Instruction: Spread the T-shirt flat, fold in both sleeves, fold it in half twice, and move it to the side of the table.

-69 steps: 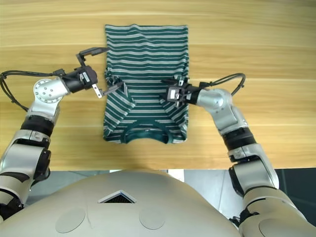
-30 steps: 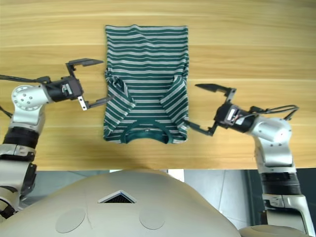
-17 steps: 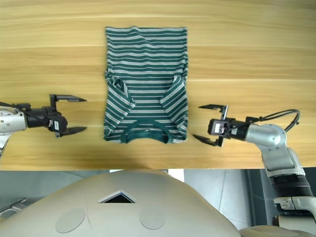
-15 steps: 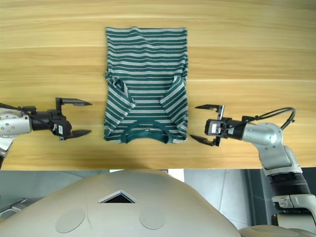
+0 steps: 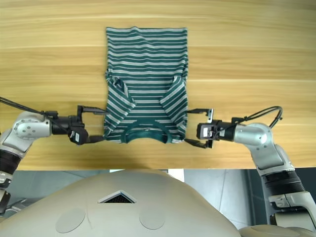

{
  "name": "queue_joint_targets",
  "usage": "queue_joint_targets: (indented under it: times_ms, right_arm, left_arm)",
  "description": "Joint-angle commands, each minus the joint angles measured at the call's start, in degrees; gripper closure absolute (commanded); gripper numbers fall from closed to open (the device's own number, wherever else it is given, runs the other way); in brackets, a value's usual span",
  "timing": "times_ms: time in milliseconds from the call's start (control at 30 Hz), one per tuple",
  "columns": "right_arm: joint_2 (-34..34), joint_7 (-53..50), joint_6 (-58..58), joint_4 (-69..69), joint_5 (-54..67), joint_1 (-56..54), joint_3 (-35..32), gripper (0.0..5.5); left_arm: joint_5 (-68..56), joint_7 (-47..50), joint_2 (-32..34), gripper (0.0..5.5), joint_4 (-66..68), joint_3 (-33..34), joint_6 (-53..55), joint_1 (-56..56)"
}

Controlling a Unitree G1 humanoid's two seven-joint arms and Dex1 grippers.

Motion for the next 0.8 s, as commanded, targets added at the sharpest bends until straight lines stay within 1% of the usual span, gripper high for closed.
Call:
queue_joint_targets:
  times_ms: [33, 233, 267, 333, 433, 467, 500, 633, 733, 800]
  right_arm:
    - [0.0, 0.2, 1.6, 0.7, -2.3, 0.9, 2.0, 1.36]
    - [0.5, 0.1, 1.6, 1.3, -2.6, -0.5, 3.1, 2.42]
    - [0.5, 0.0, 1.6, 1.3, -2.6, -0.6, 3.2, 2.69]
    - [0.6, -0.1, 1.7, 1.4, -2.5, -0.9, 3.6, 3.02]
    - [0.7, -0.3, 1.8, 1.2, -2.4, -0.9, 3.8, 3.65]
    - [0.7, -0.3, 1.9, 1.1, -2.4, -0.8, 3.8, 3.72]
    - [0.8, -0.3, 1.9, 1.0, -2.4, -0.9, 3.9, 3.97]
    - [0.8, -0.3, 2.2, 0.8, -2.3, -0.9, 4.2, 4.65]
    - [0.7, -0.3, 2.4, 0.7, -2.2, -0.8, 4.3, 5.28]
    - [0.6, -0.2, 2.5, 0.4, -2.1, -0.9, 4.3, 5.49]
  left_arm:
    - [6.4, 0.4, -0.2, 1.39, 4.9, -2.1, 1.3, -1.1]
    - [4.9, 0.0, -0.2, 2.42, 5.2, -4.1, 0.7, -1.5]
    - [4.7, -0.1, -0.1, 2.70, 5.0, -4.3, 0.7, -1.4]
    - [4.1, -0.4, 0.2, 3.00, 4.9, -4.6, 0.6, -1.3]
    - [2.6, -1.2, 0.8, 3.60, 4.6, -5.1, 0.4, -1.1]
    - [2.3, -1.4, 0.9, 3.65, 4.5, -5.2, 0.3, -1.1]
    - [2.1, -1.5, 1.0, 3.90, 4.4, -5.4, 0.3, -1.2]
    - [1.3, -1.9, 1.0, 4.56, 4.1, -5.8, 0.3, -1.2]
    - [0.8, -2.2, 0.9, 5.17, 4.0, -5.8, 0.2, -1.1]
    - [0.4, -2.5, 0.8, 5.44, 4.0, -5.8, 0.1, -1.1]
